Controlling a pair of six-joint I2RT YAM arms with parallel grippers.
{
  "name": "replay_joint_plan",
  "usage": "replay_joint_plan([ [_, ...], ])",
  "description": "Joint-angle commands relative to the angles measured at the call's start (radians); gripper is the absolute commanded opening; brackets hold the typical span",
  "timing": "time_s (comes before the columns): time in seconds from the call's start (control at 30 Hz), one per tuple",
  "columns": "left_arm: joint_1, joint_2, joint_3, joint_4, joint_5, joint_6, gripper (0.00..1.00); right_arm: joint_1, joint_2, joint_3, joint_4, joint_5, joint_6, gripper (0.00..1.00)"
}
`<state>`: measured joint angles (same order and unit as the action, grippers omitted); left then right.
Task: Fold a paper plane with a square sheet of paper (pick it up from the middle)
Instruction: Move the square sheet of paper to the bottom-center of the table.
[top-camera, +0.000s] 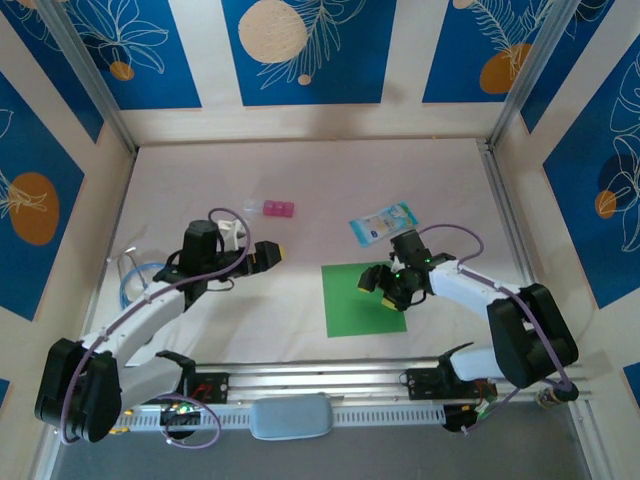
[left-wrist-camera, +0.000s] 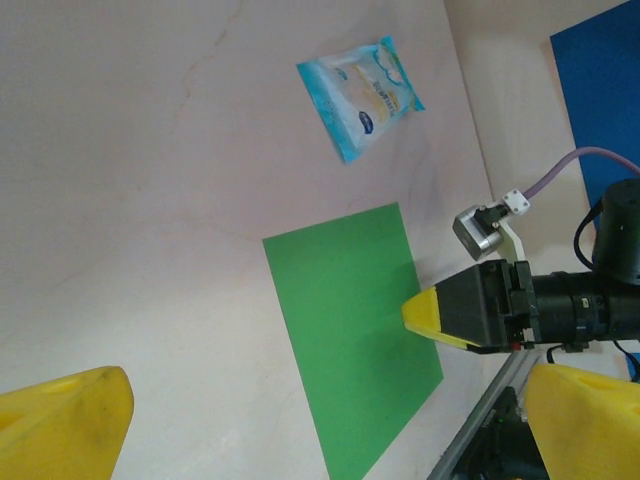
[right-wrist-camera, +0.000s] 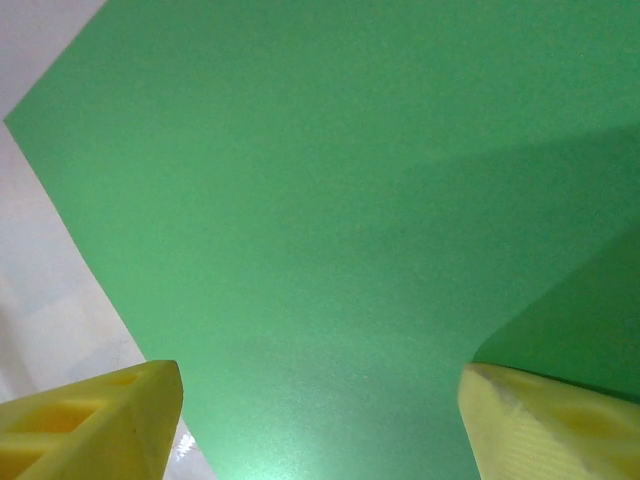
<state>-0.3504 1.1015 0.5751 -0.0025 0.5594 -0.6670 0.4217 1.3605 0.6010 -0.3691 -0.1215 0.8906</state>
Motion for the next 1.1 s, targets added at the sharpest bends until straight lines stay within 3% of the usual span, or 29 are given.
replay_joint_plan([
  [0.0, -0.009, -0.025, 0.025, -0.078, -0.063, 0.056, 1.00, 0.068, 0.070, 0.001, 0.011, 0.075, 0.165, 0.74],
  [0.2, -0.009, -0.055, 0.025, -0.143, -0.118, 0.085, 1.00, 0.239, 0.167, 0.064, 0.088, 0.181, 0.462, 0.73],
  [0.5, -0.009, -0.068, 0.079, -0.322, -0.219, 0.199, 1.00, 0.416, 0.358, 0.327, -0.008, 0.311, 0.605, 0.73],
  [0.67, -0.014, -0.003, 0.128, -0.381, -0.147, 0.237, 1.00, 0.480, 0.304, 0.388, -0.013, 0.438, 0.580, 0.75],
  [0.8, -0.074, 0.074, 0.191, -0.459, -0.170, 0.284, 0.96, 0.462, 0.203, 0.376, -0.076, 0.516, 0.490, 0.78],
  [0.9, -0.146, 0.149, 0.261, -0.514, -0.258, 0.289, 0.93, 0.405, 0.131, 0.332, -0.149, 0.533, 0.419, 0.79],
  [1.0, -0.231, 0.261, 0.358, -0.585, -0.357, 0.281, 0.91, 0.316, 0.044, 0.246, -0.168, 0.480, 0.364, 0.81],
  [1.07, -0.281, 0.350, 0.430, -0.632, -0.399, 0.261, 0.90, 0.226, -0.020, 0.168, -0.120, 0.354, 0.316, 0.81],
])
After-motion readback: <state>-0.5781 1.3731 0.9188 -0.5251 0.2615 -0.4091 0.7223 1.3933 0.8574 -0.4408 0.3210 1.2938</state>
